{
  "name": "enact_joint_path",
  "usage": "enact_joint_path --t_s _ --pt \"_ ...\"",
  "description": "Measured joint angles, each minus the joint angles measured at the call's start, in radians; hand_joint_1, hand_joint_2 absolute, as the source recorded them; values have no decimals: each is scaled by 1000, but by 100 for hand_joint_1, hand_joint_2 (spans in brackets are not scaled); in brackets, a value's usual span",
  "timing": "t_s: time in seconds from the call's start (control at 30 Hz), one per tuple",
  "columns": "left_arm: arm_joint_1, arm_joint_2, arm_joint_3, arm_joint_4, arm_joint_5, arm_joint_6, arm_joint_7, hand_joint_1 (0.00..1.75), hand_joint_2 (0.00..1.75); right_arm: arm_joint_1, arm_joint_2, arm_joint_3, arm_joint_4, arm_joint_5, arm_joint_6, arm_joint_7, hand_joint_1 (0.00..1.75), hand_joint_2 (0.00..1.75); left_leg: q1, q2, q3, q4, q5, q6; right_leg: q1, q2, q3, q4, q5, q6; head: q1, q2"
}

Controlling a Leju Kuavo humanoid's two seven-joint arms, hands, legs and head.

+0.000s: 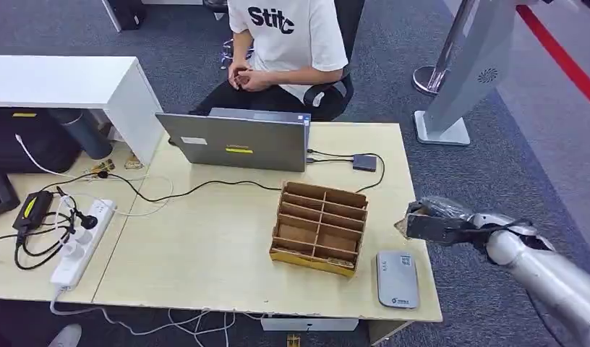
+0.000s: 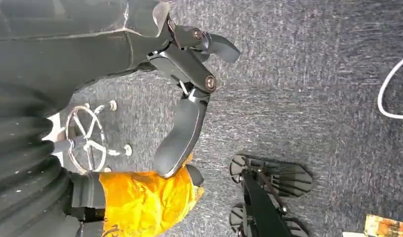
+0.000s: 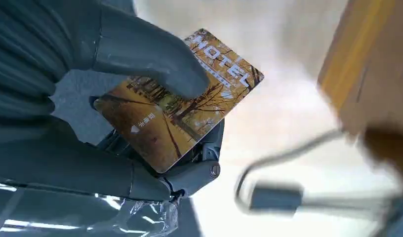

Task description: Pass the card to the sensor for recognition and then transmit it.

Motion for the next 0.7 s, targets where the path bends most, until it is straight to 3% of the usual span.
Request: enact_joint_path --t_s 0.1,0.2,0.27,0.53,0.7 --pt "3 -2 1 0 12 4 -11 0 175 81 19 -179 -105 94 -128 37 175 175 0 -1 -3 0 0 0 0 -1 -1 0 0 0 0 0" --pt "0 -3 1 0 6 5 -18 0 175 87 86 -312 -173 169 -170 45 175 175 0 2 -2 -1 0 0 0 2 -2 1 0 -1 -1 0" --pt "-2 -6 0 0 -4 3 -18 0 175 48 148 -350 -175 241 -179 56 175 175 0 3 -2 -1 2 -3 0 3 -2 2 1 -1 0 0" --pt "-61 -9 -40 0 -81 -14 52 0 175 -267 541 -318 76 316 -145 53 175 175 3 7 -5 -1 10 -10 1 9 -11 6 8 -6 0 0" --pt "-104 -12 -82 0 -123 -23 91 0 175 -371 737 -286 258 316 -164 67 175 175 6 7 -6 -1 11 -11 4 8 -12 6 9 -7 0 0"
